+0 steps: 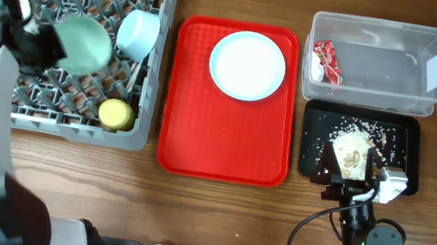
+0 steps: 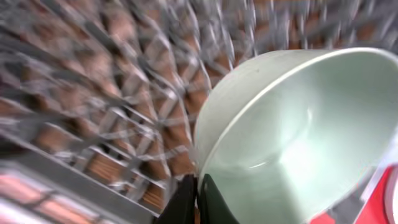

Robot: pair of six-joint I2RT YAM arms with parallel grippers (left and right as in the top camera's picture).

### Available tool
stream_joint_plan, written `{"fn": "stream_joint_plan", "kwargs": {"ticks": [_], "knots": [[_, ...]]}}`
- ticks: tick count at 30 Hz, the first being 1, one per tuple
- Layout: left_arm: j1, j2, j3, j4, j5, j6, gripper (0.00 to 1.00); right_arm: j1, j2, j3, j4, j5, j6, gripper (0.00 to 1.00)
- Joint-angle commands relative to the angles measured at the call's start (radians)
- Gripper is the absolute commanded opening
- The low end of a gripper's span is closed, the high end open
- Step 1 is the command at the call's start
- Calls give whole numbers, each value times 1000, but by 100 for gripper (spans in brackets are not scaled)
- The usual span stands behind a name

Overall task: Sort waste into correct bins and load items into the dishwasher rack
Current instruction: 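Stand the green bowl upright in the rack slots and hold it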

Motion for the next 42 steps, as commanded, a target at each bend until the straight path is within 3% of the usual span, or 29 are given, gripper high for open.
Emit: {"fn": "stream_joint_plan", "kwargs": {"ticks": [1, 5, 9, 12, 19, 23, 30, 42], "knots": [[-42, -68, 35, 2, -280, -53, 4, 5, -11, -1, 7, 20, 7, 100], [-124, -62, 35, 27, -492, -54, 4, 5, -11, -1, 7, 20, 7, 100], [-262, -32, 35, 99, -821, -40, 4, 5, -11, -1, 7, 20, 7, 100], [-348, 9, 35, 153, -925, 29, 4, 5, -11, -1, 7, 20, 7, 100], [-459, 174, 35, 215, -1199, 38, 4, 5, -11, -1, 7, 20, 7, 100], [-488, 253, 35, 311, -1320, 137, 4, 5, -11, -1, 7, 20, 7, 100], [-518, 289, 35, 505, -1322, 372, 4, 5, -11, -1, 7, 20, 7, 100], [-502, 321, 35, 715, -1128, 795, 4, 5, -11, -1, 7, 20, 7, 100]]}}
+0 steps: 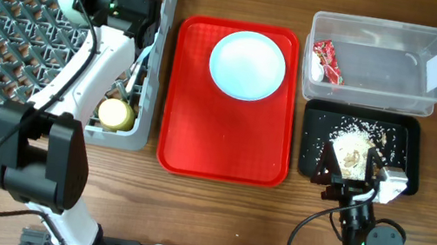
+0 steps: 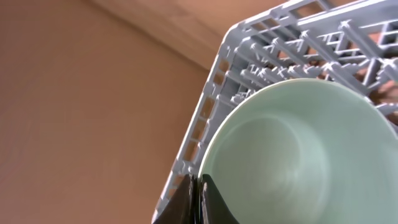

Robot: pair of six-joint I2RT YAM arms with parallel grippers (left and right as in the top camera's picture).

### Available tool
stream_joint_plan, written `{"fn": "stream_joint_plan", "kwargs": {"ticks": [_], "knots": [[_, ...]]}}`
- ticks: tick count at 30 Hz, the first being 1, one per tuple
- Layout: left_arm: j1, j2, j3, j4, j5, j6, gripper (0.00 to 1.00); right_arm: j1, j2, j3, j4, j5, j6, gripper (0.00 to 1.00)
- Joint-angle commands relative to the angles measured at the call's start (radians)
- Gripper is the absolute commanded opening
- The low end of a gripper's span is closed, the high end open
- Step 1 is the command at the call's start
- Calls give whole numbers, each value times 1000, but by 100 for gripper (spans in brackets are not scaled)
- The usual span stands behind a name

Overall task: Sort waste into correct bins and load items into the dishwasher rack
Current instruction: 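Stand the green bowl upright in the rack slots and hold it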

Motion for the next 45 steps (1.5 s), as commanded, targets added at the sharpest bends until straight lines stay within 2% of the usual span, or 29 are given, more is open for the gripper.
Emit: {"fn": "stream_joint_plan", "kwargs": {"ticks": [1, 16, 29, 38, 45], "knots": [[15, 36, 10, 10, 61, 171, 4, 5, -11, -1, 7, 20, 7, 100], [44, 71, -10, 10, 64, 196, 4, 5, -11, -1, 7, 20, 7, 100], [19, 71, -15, 36, 50, 217, 4, 5, -11, -1, 7, 20, 7, 100], [1, 71, -109, 45, 58, 213, 4, 5, -11, -1, 7, 20, 7, 100], [-13, 71, -116, 153, -18, 226, 4, 5, -11, -1, 7, 20, 7, 100]]}}
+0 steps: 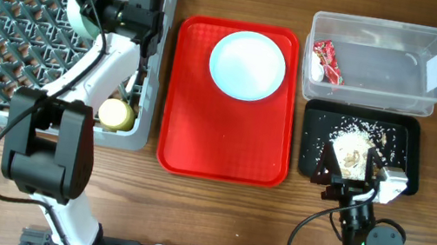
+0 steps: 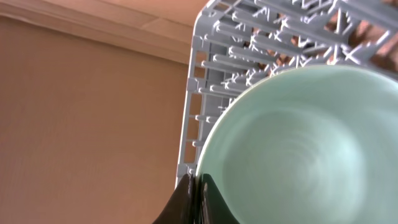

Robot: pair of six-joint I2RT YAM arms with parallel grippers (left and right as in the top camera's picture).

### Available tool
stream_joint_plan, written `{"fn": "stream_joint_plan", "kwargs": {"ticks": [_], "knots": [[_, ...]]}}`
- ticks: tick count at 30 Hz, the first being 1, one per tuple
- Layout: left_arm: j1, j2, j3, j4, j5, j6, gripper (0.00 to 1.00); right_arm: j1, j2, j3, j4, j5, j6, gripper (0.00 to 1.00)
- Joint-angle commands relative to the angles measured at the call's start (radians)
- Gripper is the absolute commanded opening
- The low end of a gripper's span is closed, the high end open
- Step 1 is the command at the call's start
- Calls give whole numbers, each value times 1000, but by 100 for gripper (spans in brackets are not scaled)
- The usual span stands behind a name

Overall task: Sort waste into correct bins and load items into the dishwasher rack
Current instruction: 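Stand the green bowl upright in the rack slots and hold it, then release the green bowl and lift the left gripper out of the rack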

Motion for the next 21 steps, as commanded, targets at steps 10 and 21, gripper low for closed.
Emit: {"fn": "stream_joint_plan", "kwargs": {"ticks": [10, 21], "knots": [[21, -2, -24, 217, -145, 111, 4, 5, -11, -1, 7, 20, 7, 100], [5, -2, -26, 194, -117, 134, 4, 5, -11, -1, 7, 20, 7, 100]]}}
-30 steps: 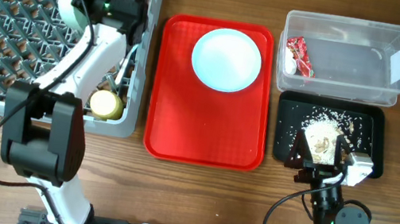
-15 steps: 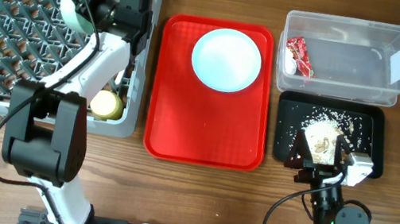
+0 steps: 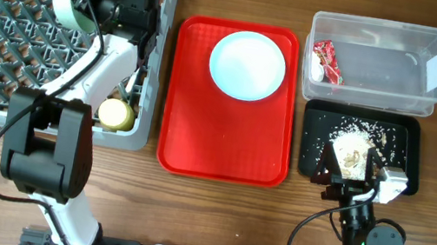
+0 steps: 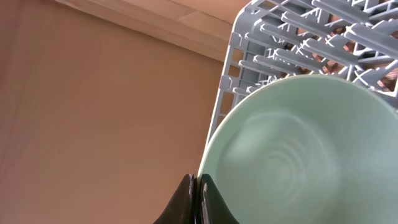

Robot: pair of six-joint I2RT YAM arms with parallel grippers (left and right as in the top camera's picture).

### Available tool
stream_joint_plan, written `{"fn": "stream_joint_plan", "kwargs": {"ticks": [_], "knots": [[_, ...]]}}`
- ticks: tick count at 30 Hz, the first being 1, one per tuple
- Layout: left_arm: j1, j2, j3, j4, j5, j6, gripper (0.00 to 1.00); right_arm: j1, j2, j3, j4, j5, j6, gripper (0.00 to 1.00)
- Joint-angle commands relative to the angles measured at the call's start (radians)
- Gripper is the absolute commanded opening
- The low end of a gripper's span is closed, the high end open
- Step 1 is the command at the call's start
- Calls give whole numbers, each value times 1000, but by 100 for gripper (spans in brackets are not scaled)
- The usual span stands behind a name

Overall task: Sort waste into correct bins and load items into the dishwasher rack
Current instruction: 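Release the green bowl and lift the left gripper out of the rack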

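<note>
The pale green bowl (image 3: 66, 2) is tipped on edge over the far right part of the grey dishwasher rack (image 3: 3, 36). My left gripper (image 3: 92, 6) is shut on its rim. In the left wrist view the bowl (image 4: 298, 155) fills the right side, the fingertips (image 4: 198, 199) pinch its rim, and the rack (image 4: 292, 31) lies behind it. A white plate (image 3: 248, 66) lies on the red tray (image 3: 224, 141). My right gripper (image 3: 350, 168) rests at the near edge of the black tray (image 3: 316, 147) by the food waste (image 3: 353, 148).
A yellow cup (image 3: 116, 113) sits at the rack's near right corner. A clear bin (image 3: 372, 94) at the far right holds a red wrapper (image 3: 328, 61). My left arm crosses the rack's right side and hides what lies beneath it.
The bowl, still in my left gripper, has shifted a little to the left and toward the rack's far edge. The right arm has not moved.
My left gripper first held the green bowl over the middle of the rack beside a blue cup. Then the bowl was at the rack's far right corner. It has stayed in that corner since, shifting only slightly, still held by the rim.
</note>
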Motion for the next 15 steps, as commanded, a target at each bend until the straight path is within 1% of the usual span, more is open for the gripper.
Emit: {"fn": "stream_joint_plan", "kwargs": {"ticks": [1, 3, 12, 15], "knots": [[-17, -2, -6, -10, -6, 12, 4, 5, -11, -1, 7, 20, 7, 100], [-29, -1, -8, -30, -1, 12, 4, 5, -11, -1, 7, 20, 7, 100], [-57, 2, -114, -27, 6, 13, 4, 5, -11, -1, 7, 20, 7, 100], [-58, 2, -125, -17, 5, 13, 4, 5, -11, -1, 7, 20, 7, 100]]}}
